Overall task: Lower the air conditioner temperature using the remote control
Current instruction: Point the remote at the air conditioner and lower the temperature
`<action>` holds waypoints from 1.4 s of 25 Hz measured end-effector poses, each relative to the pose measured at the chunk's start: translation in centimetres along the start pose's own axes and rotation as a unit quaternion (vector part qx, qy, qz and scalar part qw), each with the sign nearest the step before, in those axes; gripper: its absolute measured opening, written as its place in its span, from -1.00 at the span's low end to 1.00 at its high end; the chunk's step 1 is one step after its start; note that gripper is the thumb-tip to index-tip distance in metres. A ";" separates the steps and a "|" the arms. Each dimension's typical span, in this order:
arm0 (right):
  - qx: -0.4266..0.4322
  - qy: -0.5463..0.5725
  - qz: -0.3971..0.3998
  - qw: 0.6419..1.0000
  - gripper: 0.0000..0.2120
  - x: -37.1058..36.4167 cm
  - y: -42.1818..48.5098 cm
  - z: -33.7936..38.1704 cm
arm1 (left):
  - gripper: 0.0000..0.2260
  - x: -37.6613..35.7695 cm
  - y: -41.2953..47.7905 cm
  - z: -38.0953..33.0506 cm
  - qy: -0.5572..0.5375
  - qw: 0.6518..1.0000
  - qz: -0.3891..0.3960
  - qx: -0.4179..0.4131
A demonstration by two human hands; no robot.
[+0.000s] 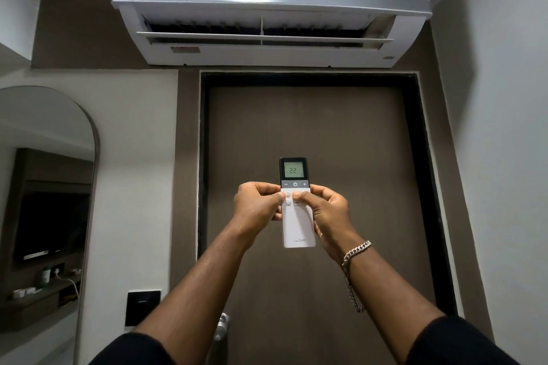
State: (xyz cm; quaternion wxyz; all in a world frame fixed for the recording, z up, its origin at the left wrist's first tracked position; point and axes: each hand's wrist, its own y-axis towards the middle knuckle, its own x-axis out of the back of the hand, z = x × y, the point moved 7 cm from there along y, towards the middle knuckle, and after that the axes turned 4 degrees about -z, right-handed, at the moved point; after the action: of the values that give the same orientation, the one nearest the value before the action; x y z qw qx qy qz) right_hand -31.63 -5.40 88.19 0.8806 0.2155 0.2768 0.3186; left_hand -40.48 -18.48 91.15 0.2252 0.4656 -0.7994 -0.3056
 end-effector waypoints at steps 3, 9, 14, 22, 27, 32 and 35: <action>0.005 -0.002 0.000 1.000 -0.66 0.0 -0.1 0.2 | -0.82 0.0 0.1 0.0 -0.003 1.000 -0.006 0.005; 0.016 -0.008 -0.008 1.000 -0.70 0.0 -0.3 0.7 | -0.87 -0.1 0.3 -0.2 -0.001 1.000 -0.010 -0.002; 0.021 0.000 0.027 0.999 -0.67 -0.3 -0.5 1.1 | -0.87 0.3 0.5 -0.3 -0.013 1.000 -0.018 -0.003; 0.018 0.003 0.019 1.000 -0.66 -0.3 -0.1 0.9 | -0.81 0.3 0.8 -0.8 0.005 0.999 -0.030 -0.009; -0.022 0.038 -0.019 0.999 -0.82 -0.3 0.2 0.5 | -0.83 -0.1 0.5 -0.9 0.009 0.999 -0.026 -0.020; -0.028 0.042 -0.028 0.998 -0.87 -0.1 0.3 1.0 | -0.87 -0.3 0.3 -1.2 0.016 0.999 -0.024 -0.029; -0.023 0.047 -0.030 0.998 -0.91 -0.1 0.1 1.2 | -0.86 -0.3 0.3 -1.4 0.016 0.999 -0.023 -0.033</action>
State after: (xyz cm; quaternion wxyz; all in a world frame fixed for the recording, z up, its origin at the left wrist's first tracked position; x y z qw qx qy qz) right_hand -30.98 -5.62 89.23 0.8807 0.1716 0.3165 0.3080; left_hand -39.65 -18.53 92.36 0.2467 0.4809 -0.7742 -0.3294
